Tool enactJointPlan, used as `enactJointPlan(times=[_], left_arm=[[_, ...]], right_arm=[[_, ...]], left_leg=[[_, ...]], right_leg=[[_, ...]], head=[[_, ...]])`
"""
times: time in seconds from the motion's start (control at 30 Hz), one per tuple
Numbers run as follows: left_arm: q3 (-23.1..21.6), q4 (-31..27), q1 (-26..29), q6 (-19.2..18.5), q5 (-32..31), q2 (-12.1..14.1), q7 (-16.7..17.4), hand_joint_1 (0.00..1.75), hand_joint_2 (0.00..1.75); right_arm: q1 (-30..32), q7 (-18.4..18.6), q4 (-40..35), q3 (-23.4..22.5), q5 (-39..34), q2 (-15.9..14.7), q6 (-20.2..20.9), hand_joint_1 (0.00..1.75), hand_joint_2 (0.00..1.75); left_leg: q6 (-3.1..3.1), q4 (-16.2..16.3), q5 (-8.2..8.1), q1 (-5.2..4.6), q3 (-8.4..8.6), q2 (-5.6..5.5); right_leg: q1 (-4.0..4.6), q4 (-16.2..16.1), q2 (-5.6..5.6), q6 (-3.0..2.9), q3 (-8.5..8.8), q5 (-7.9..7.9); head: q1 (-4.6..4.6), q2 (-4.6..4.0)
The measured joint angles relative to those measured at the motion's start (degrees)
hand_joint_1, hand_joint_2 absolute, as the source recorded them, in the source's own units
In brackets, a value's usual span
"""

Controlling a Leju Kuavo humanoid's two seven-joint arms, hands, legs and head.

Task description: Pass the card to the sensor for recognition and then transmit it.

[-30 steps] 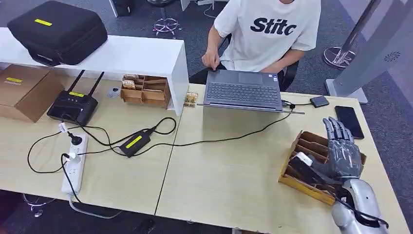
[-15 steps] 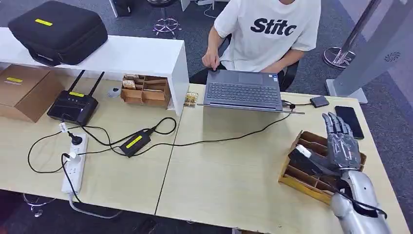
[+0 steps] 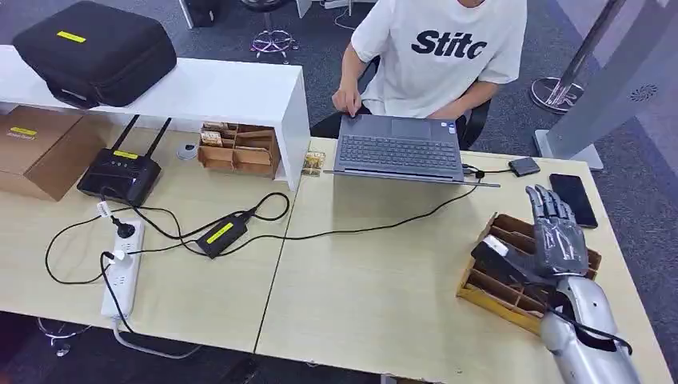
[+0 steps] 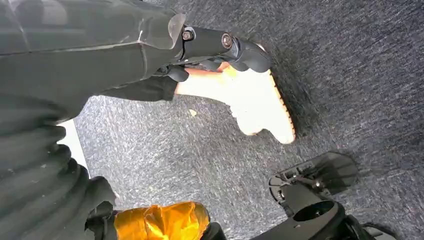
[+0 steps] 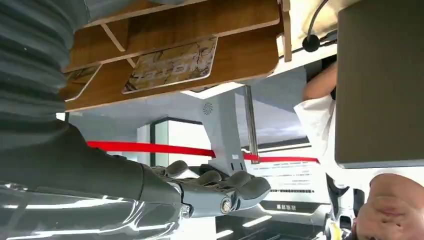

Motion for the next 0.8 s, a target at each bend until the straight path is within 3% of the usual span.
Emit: enactJointPlan(times=[0.57,0.6,0.63,0.7,0.8], left_arm=[[-0.39,0.00,-0.01,0.04,0.00,0.00,0.17,0.00,1.75],[-0.39,0.00,-0.01,0.04,0.00,0.00,0.17,0.00,1.75],[-0.39,0.00,-0.01,0.04,0.00,0.00,0.17,0.00,1.75],[-0.39,0.00,-0.01,0.07,0.00,0.02,0.17,0.00,1.75],[-0.39,0.00,0.00,0.13,0.11,0.02,0.17,0.00,1.75]], right_arm=[[-0.64,0.02,1.55,-0.07,-0.92,-0.02,-0.59,0.00,1.75],[-0.63,0.02,1.55,-0.07,-0.92,-0.04,-0.59,0.44,1.75],[-0.63,0.02,1.55,-0.07,-0.92,-0.04,-0.59,1.43,1.75],[-0.54,0.00,1.55,-0.07,-0.99,-0.04,-0.59,1.75,1.75],[-0.47,-0.20,1.55,-0.20,-1.05,-0.04,-0.59,1.75,1.75]], left_leg=[[0.00,0.00,0.00,0.00,0.01,0.00],[0.00,0.00,0.00,0.00,0.01,0.00],[0.00,0.00,0.00,0.00,0.01,0.00],[0.00,0.00,0.00,0.00,0.01,0.00],[0.00,0.01,0.00,0.00,0.01,0.00]], right_leg=[[0.00,-0.01,0.00,0.00,0.00,0.00],[0.00,-0.01,0.00,0.00,0.00,0.00],[0.00,-0.01,0.00,0.00,0.00,0.00],[0.00,-0.01,0.00,0.00,-0.01,0.00],[0.00,-0.01,0.00,0.00,-0.01,0.00]], head=[[0.00,0.00],[0.00,0.00],[0.00,0.00],[0.00,0.00],[0.00,0.00]])
